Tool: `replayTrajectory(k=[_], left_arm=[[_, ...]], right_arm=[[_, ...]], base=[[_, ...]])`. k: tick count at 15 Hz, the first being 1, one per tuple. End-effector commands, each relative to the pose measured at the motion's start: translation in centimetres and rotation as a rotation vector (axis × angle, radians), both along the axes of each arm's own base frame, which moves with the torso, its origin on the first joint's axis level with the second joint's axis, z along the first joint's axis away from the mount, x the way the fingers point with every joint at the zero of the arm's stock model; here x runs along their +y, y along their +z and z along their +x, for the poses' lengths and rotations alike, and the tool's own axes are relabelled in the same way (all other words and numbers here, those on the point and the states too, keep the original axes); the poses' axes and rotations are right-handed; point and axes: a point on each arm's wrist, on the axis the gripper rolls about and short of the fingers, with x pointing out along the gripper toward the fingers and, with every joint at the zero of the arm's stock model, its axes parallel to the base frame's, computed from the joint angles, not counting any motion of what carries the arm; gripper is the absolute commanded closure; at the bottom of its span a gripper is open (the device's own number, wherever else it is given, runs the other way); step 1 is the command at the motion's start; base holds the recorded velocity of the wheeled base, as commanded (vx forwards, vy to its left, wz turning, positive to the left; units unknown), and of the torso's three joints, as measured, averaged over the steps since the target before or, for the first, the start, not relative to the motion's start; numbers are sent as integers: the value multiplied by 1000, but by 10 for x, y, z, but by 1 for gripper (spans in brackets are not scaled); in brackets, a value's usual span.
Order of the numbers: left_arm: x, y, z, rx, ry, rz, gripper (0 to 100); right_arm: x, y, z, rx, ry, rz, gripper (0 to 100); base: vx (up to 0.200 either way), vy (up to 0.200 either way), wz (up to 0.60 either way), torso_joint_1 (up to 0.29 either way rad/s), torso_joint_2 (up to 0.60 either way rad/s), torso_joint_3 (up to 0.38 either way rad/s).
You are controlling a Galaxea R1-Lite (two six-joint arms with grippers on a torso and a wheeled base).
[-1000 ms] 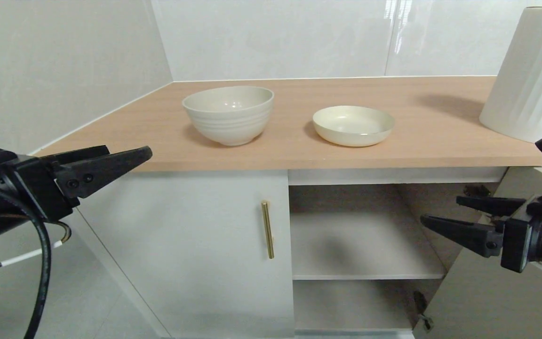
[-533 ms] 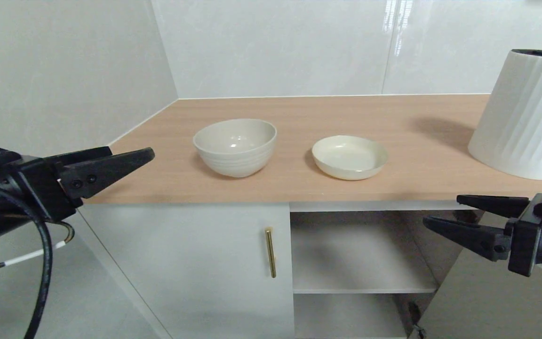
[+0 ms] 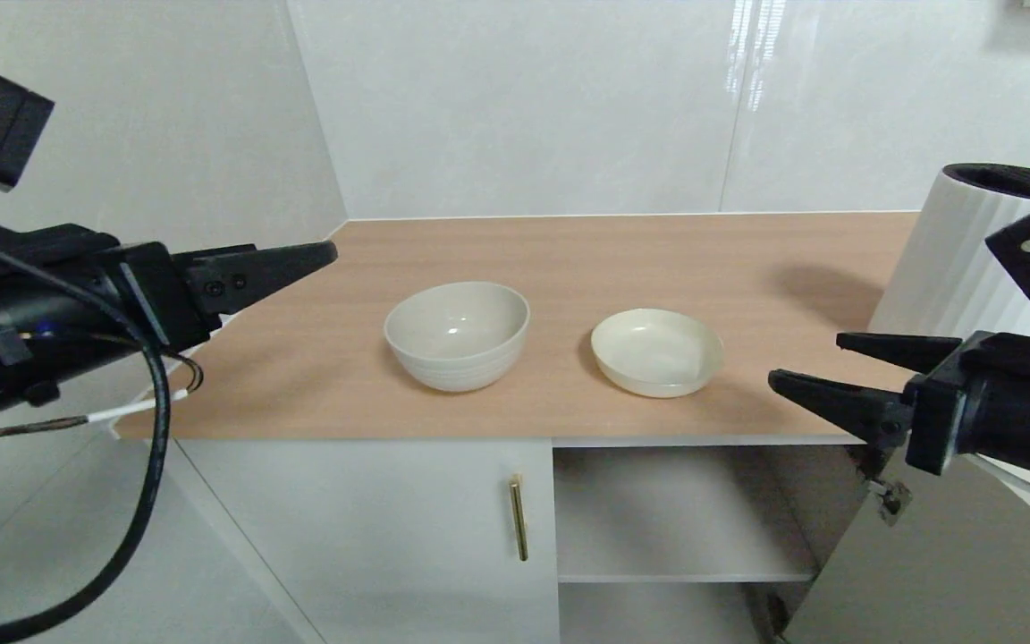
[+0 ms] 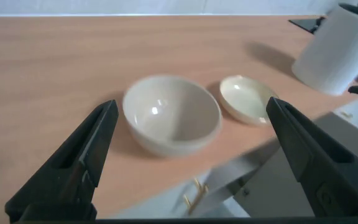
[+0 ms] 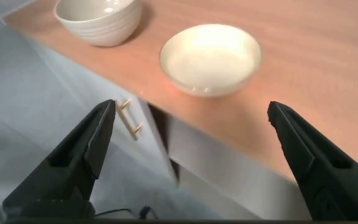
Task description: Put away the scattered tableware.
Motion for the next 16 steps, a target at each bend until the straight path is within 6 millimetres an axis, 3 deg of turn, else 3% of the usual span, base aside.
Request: replayTrajectory(k=[1, 3, 5, 7, 9, 16], left_arm=[[-6, -1, 37, 34, 12, 8, 0], [-5, 11, 54, 26, 30, 4, 0], [-4, 20, 52, 126, 79, 30, 0], [-4, 23, 58, 222, 167, 59, 0], [-7, 25, 74, 256, 214, 10, 0], [-34, 12, 114, 617, 366, -53, 0]], right_arm=[[15, 5, 32, -10, -31, -34, 0], [27, 36, 60, 74, -177, -59, 0], [50, 61, 77, 262, -199, 10, 0], [58, 55, 85, 403, -293, 96, 0], [49, 39, 99, 474, -362, 82, 0], [48, 39, 105, 444, -430, 86, 0]], base=[[0, 0, 0, 36, -85, -66], [0, 0, 0, 0, 0, 0], [0, 0, 0, 0, 0, 0], [0, 0, 0, 0, 0, 0], [0, 0, 0, 0, 0, 0], [0, 0, 0, 0, 0, 0]])
